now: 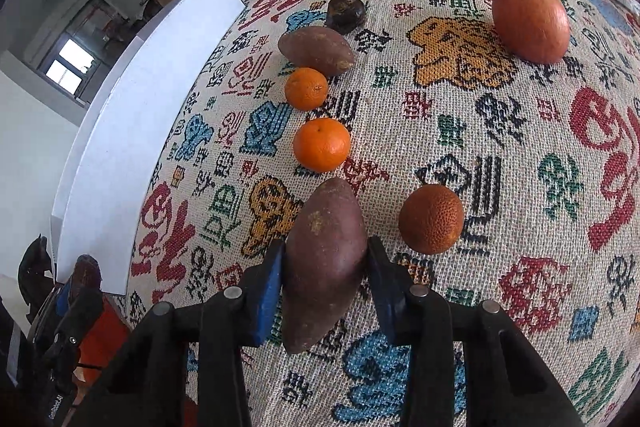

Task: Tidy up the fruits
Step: 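Close the left tool on the dark brown fruit while the right tool grasps a sweet potato, then carry both fruits over the white box and open both tools to drop them, then bring the left tool back over the table toward a mandarin orange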

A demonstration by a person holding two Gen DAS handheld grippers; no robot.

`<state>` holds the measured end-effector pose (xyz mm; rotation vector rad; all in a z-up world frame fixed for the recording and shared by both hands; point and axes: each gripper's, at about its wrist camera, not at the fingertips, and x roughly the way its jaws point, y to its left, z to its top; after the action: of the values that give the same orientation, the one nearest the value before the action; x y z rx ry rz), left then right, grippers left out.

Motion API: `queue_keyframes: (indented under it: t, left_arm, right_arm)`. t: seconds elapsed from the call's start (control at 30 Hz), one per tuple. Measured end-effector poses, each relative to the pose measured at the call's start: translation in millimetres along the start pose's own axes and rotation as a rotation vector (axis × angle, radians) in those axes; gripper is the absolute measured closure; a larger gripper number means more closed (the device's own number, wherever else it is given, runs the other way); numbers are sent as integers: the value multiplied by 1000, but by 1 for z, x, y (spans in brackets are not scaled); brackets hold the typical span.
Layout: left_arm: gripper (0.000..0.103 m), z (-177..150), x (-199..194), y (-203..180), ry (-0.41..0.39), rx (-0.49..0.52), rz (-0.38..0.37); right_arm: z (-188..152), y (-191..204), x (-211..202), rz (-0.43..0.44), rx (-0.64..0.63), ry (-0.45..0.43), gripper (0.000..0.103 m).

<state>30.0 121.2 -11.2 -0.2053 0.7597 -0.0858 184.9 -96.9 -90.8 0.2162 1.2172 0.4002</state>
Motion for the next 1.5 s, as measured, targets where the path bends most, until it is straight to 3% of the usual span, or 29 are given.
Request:
queue_keyframes:
  t: [0.1,0.17,0.27,0.37,0.53,0.73,0.8,0.83,0.87,1.03,1.13,1.2,1.33,1.5]
  left_arm:
    - [62,22,-29,20,-26,-81,-64]
    - [62,42,-51,38,-77,-117,-55]
    - [62,72,-79,76,-158,-155,40]
    - [62,90,-81,121,-176,-194,184]
    - [62,84,-42,182,-60,-273,342]
    - [59,62,-24,204,1,-318,387]
    - [41,59,-25,203,-8,-322,402]
    - [27,59,-26,201,-22,-324,413]
    - [22,59,-28,198,-41,-321,420]
    - [21,67,-29,162,-86,-262,380]
    - [18,65,-30,120,-103,-202,298]
    - [16,62,-25,84,-105,-152,222]
    - [12,46,8,18,-56,-72,76]
    - [12,24,78,-37,58,42,69]
  right_arm:
    - [0,6,-9,152,56,7,62]
    - [0,18,-28,248,51,-13,62]
    - [20,72,-48,360,-20,-45,62]
    - [44,153,-57,431,-168,-83,62]
    - [62,265,-14,447,-351,-89,62]
    - [56,320,62,374,-408,22,62]
    - [52,325,68,355,-418,22,60]
    - [52,323,67,359,-415,7,59]
    - [51,320,63,372,-410,-8,58]
    - [50,277,20,337,-418,-126,34]
    - [40,226,-16,265,-439,-214,19]
    - [27,182,-38,170,-440,-274,11]
    - [-2,74,-67,-62,-379,-339,10]
    - [-26,-70,-86,-393,-189,-362,8]
